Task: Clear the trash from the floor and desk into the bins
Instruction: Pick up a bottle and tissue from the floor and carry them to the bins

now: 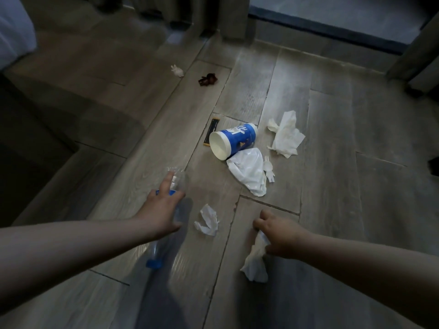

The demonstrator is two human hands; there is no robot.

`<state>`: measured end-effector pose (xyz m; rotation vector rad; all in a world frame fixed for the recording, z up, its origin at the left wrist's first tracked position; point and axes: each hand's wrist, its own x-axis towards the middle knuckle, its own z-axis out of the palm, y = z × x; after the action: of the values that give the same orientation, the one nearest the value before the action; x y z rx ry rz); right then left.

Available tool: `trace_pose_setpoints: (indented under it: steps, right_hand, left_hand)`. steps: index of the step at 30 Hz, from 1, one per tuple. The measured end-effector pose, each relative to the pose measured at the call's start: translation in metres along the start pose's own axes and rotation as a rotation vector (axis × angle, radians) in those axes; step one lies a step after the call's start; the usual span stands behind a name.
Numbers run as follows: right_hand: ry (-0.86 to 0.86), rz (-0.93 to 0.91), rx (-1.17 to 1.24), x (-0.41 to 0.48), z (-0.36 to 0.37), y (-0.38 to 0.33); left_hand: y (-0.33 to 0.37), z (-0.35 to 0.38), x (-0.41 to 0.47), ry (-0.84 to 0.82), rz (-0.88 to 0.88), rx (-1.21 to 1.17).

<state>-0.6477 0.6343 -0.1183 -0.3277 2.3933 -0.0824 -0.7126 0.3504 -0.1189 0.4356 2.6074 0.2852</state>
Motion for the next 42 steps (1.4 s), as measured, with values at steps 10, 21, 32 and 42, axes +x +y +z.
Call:
trace_pose_setpoints:
  steps: [10,21,32,42]
  right_hand:
    - [0.107,-0.038,-0.004,0.021,-0.009,0.006]
    - [0.303,0.061,0.328,0.044,-0.015,-0.046]
    - [0.339,0.075,0.396,0.072,-0.001,-0.068]
    - [0.308,0.147,0.366,0.071,0.000,-0.037]
  left_hand:
    - [-0.008,0.010,0.006,0.038,-0.022,-0.020]
    - [-0.014,0.017,0.014,0.073,0.005,-0.041]
    - [-0.015,0.017,0.016,0.103,-0.003,-0.071]
    - [-0.012,0.016,0.021,0.101,-0.004,-0.029]
